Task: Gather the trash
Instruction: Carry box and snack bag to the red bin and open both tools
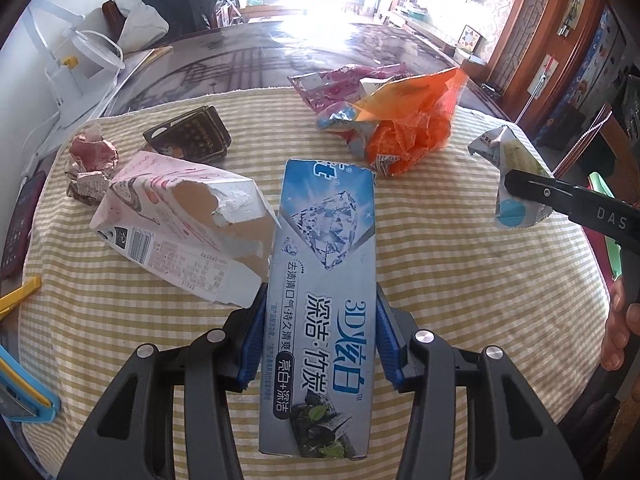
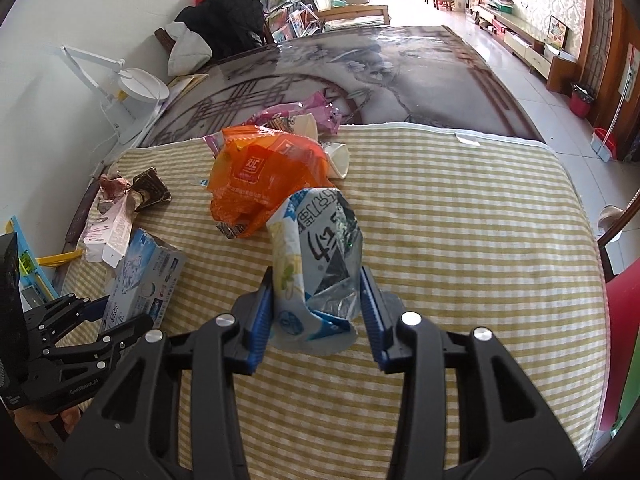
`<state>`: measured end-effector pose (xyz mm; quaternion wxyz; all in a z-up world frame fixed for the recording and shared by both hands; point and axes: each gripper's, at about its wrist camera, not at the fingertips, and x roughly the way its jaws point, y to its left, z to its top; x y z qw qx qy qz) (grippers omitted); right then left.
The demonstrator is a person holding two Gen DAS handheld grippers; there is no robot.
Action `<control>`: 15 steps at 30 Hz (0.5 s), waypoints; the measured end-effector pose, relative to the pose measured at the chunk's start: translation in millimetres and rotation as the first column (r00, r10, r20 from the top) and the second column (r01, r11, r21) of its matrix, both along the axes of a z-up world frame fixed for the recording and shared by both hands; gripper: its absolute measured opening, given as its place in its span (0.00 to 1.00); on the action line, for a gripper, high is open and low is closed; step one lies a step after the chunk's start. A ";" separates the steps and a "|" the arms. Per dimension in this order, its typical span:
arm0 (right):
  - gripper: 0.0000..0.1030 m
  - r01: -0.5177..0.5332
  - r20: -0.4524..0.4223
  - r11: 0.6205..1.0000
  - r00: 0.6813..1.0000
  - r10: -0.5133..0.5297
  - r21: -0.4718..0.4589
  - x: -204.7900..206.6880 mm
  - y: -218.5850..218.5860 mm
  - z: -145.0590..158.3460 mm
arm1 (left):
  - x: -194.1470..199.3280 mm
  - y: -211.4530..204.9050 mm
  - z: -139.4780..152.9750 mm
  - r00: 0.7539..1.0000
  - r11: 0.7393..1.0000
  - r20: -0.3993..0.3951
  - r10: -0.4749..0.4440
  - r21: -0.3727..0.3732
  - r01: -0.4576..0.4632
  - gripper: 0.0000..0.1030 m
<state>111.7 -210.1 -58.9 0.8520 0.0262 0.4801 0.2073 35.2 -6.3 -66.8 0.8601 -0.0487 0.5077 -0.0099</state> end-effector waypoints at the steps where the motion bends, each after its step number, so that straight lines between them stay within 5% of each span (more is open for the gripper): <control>1: 0.38 0.002 0.002 1.000 1.000 -0.002 0.006 -0.1 -1.6 1.3 | -0.5 0.0 1.2 1.000 1.000 0.007 0.001 0.000 -0.001 0.44; 15: 0.38 0.005 0.035 0.999 0.999 -0.007 0.050 -10.0 -30.9 18.3 | -16.0 -32.2 0.5 0.999 1.000 0.048 -0.006 0.010 0.006 0.44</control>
